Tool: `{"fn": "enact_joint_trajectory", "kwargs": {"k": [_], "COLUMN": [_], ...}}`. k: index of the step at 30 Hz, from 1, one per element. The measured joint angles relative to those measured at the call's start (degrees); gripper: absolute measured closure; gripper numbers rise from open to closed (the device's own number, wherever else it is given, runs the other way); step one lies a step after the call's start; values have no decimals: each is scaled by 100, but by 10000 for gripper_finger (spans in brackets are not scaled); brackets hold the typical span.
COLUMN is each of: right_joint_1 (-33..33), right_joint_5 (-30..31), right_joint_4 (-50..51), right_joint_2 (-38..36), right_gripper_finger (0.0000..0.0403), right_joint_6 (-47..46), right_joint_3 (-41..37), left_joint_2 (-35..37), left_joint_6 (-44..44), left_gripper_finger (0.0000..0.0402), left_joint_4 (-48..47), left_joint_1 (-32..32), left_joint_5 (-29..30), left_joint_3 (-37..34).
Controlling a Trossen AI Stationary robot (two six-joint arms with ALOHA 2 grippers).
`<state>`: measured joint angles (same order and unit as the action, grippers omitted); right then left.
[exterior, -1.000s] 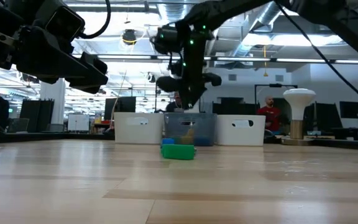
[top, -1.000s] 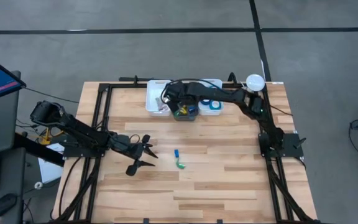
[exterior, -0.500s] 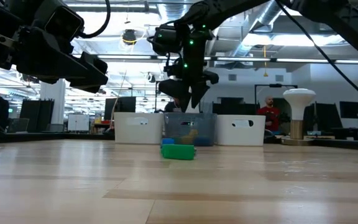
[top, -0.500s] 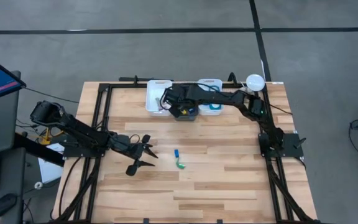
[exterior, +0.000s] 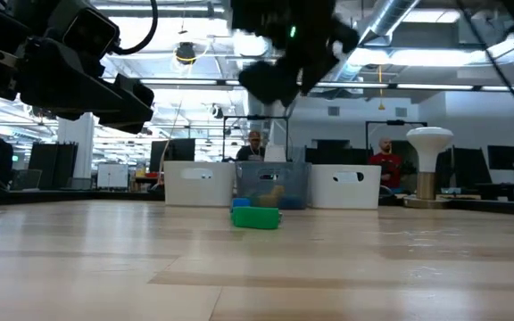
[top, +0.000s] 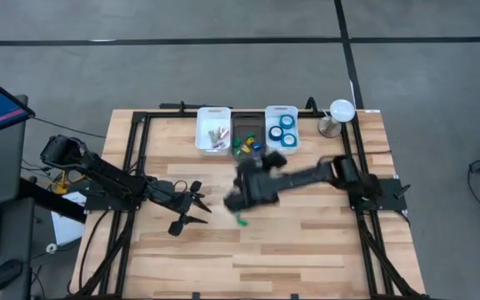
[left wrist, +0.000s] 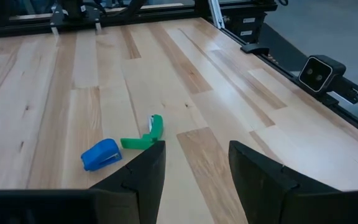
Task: Pick and place Stapler, Stapler remover, tape
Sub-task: Put the blue stapler into the black bin
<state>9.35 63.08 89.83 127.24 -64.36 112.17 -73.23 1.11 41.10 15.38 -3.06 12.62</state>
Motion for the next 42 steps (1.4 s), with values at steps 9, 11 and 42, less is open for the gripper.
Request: {"fn": "enact_joint_trajectory", "kwargs": {"k": [9, 11, 42], "right_joint_1": [1819, 2130, 3531], "right_joint_5": [59, 51, -1151], "right_joint_4": [-242, -401, -1238], "right_joint_2": [68, 56, 59], "right_gripper_finger": [280, 298, 395], "right_joint_6": [-1048, -1175, -1138], "right_joint_3": [-5, -1, -1], "left_joint_2": [0, 0, -2520], "left_joint_6": [-162, -106, 2610], "left_gripper_finger": [234, 234, 239], "left_joint_4": [-312, -772, -2868], "left_joint_1": [-181, -281, -1417], "left_joint_5": [0, -1, -1030], "left_joint_3": [72, 274, 2844]}}
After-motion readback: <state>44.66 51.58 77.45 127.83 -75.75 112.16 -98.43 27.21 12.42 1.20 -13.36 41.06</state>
